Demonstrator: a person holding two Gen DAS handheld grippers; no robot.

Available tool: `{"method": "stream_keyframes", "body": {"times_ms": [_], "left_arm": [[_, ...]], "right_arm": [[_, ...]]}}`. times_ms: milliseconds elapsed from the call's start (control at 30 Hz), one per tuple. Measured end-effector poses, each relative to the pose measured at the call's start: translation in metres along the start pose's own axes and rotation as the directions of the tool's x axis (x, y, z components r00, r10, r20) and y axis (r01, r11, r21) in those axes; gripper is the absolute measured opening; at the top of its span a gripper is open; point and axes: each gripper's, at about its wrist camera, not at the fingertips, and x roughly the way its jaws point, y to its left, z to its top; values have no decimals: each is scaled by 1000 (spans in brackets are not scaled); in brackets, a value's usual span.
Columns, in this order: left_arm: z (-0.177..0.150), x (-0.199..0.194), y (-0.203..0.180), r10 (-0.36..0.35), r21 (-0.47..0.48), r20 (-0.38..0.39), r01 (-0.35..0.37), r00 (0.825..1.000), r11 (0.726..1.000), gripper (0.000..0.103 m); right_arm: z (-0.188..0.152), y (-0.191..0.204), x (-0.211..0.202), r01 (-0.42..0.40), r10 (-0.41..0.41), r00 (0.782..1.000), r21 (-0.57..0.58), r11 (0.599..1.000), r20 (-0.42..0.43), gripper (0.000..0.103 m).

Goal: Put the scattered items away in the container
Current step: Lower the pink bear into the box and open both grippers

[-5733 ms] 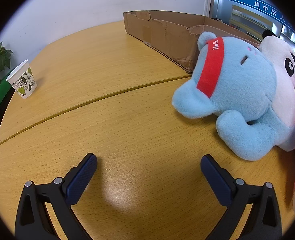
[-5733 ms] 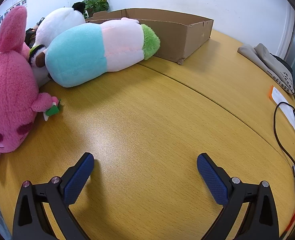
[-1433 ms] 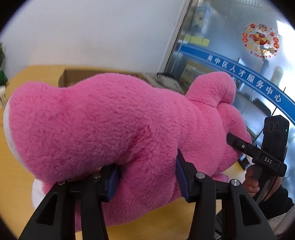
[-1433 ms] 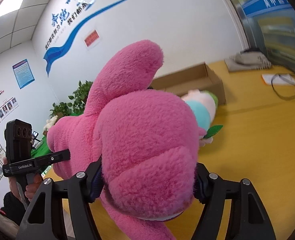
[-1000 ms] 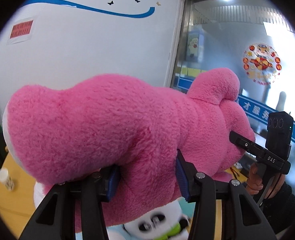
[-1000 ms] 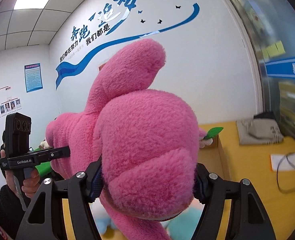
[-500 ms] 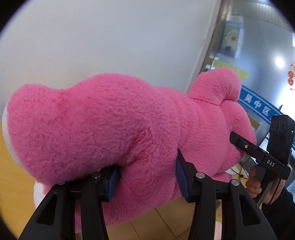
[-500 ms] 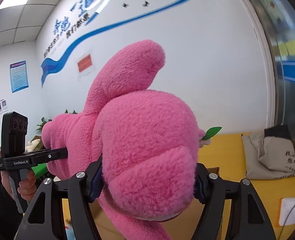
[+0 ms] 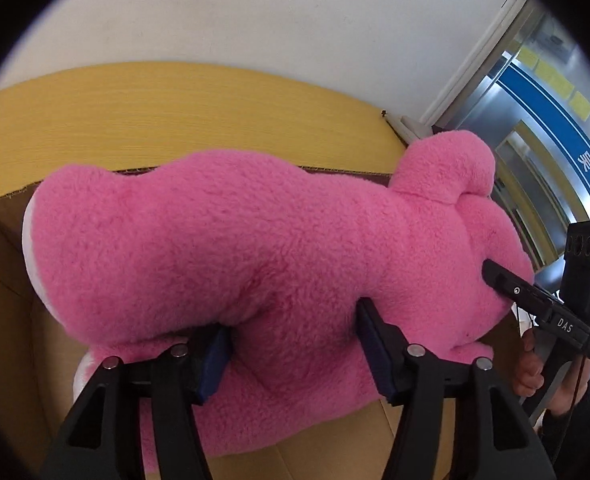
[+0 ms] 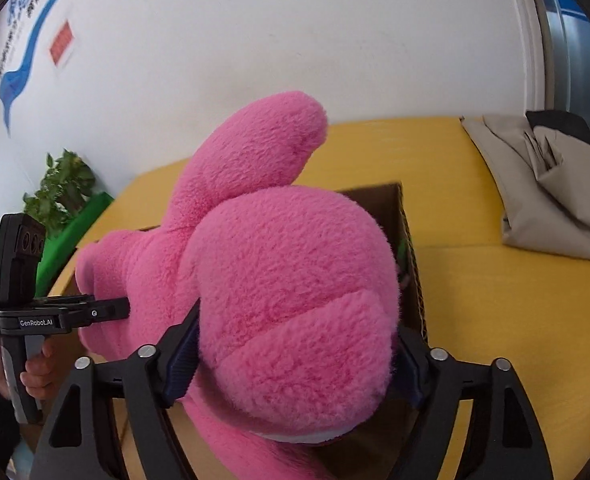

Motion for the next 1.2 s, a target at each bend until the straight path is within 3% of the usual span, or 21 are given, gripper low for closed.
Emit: {"method": "stream_keyframes", "body": {"times_ms": [233,433,533,600,667,767,800,867,933,967,1033,1100,1167,1200], "left_arm": [[0,-20,2,-4,-17,-29,4,1000,1000,59],[-1,-15,22,22,-89,-90,-30,996,996,63],[3,-18,24,11,-123,-67,-19,998,992,66],[2,-35,24,-35,-59,-51,32,998,998,64],[-1,-65,16,-35,21,30,35,999,999,64],[-14,-111,-1,-32,124,123,17,992,992,68],[-19,-119,-6,-24,147,124,5,992,989,76],[-40,-129,-14,44,204,102,-64,994,977,78],[-64,-129,-13,125,259,59,-136,990,956,78],[-74,-129,-11,197,230,58,-206,979,951,78],[-98,-128,-4,254,240,11,-249,967,938,78],[-112,-131,7,256,213,-34,-243,966,946,78],[-123,-134,18,243,163,-66,-230,968,959,78],[-127,-133,23,245,143,-87,-231,966,962,78]], "right_arm": [[-3,19,-23,52,-42,991,76,996,-126,86],[5,0,1,23,33,961,199,980,-275,96],[10,-5,3,31,4,976,155,987,-217,97],[15,4,-15,100,-87,987,88,991,-137,97],[21,23,-41,185,-185,982,-23,983,-24,100],[25,60,-80,178,-159,981,-193,965,111,103],[24,72,-85,142,-117,986,-235,961,118,103],[16,91,-78,90,-72,995,-313,946,67,102],[2,98,-56,104,-114,993,-360,927,-8,100],[-7,95,-42,120,-146,988,-356,927,-49,95],[-25,82,-36,144,-179,981,-325,935,-80,92],[-45,78,-56,130,-155,986,-333,934,-52,93],[-69,72,-83,63,-90,994,-335,940,-65,103],[-82,70,-91,27,-60,994,-330,944,-90,103]]}}
